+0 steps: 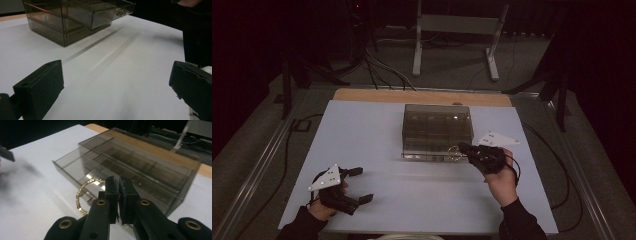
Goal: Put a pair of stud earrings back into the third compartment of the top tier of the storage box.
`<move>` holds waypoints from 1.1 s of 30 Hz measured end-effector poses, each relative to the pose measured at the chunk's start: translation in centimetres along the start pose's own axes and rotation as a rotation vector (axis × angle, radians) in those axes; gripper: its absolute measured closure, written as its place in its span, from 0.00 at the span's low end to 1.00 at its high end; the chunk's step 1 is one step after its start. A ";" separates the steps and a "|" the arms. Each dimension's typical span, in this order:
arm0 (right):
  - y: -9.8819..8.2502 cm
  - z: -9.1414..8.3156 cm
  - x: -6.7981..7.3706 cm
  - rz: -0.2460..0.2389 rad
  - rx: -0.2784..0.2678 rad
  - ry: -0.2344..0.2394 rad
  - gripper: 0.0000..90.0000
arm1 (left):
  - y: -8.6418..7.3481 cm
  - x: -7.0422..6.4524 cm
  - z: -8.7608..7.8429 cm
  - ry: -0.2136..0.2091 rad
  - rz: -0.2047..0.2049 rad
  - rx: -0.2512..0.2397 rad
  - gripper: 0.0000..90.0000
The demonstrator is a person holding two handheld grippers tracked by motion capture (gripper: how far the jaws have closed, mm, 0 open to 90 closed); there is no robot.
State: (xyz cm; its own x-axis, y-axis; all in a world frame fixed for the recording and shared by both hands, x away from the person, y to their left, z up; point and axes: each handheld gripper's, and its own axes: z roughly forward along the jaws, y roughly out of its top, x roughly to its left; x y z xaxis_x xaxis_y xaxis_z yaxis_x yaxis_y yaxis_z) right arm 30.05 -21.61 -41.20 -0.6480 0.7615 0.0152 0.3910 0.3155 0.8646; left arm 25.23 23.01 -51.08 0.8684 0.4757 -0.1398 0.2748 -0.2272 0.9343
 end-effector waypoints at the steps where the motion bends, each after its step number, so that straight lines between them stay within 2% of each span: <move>1: 0.2 0.0 -0.4 0.005 -0.005 -0.013 0.96 | 0.0 0.0 0.0 0.000 -0.002 -0.002 0.01; 9: 0.2 0.8 -1.8 0.038 0.002 -0.027 0.96 | 0.0 0.0 -0.1 0.004 -0.004 -0.004 0.01; 20: 0.1 2.2 -2.9 0.054 0.020 -0.046 0.96 | 0.0 0.1 0.0 0.004 -0.003 -0.003 0.01; 23: -0.1 2.9 -3.2 0.062 0.044 -0.045 0.96 | 0.0 0.0 0.0 0.013 0.007 0.000 0.01; 33: -1.1 4.5 -3.4 0.065 0.101 -0.028 0.95 | 0.0 0.0 -0.1 0.017 0.001 -0.007 0.01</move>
State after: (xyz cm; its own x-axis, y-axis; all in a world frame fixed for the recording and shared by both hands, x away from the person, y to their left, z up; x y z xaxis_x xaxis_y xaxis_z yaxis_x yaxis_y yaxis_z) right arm 34.75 -21.98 -44.47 -0.6014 0.7971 0.0542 0.4964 0.3196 0.8071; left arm 25.17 23.09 -51.02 0.8618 0.4895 -0.1332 0.2708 -0.2218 0.9368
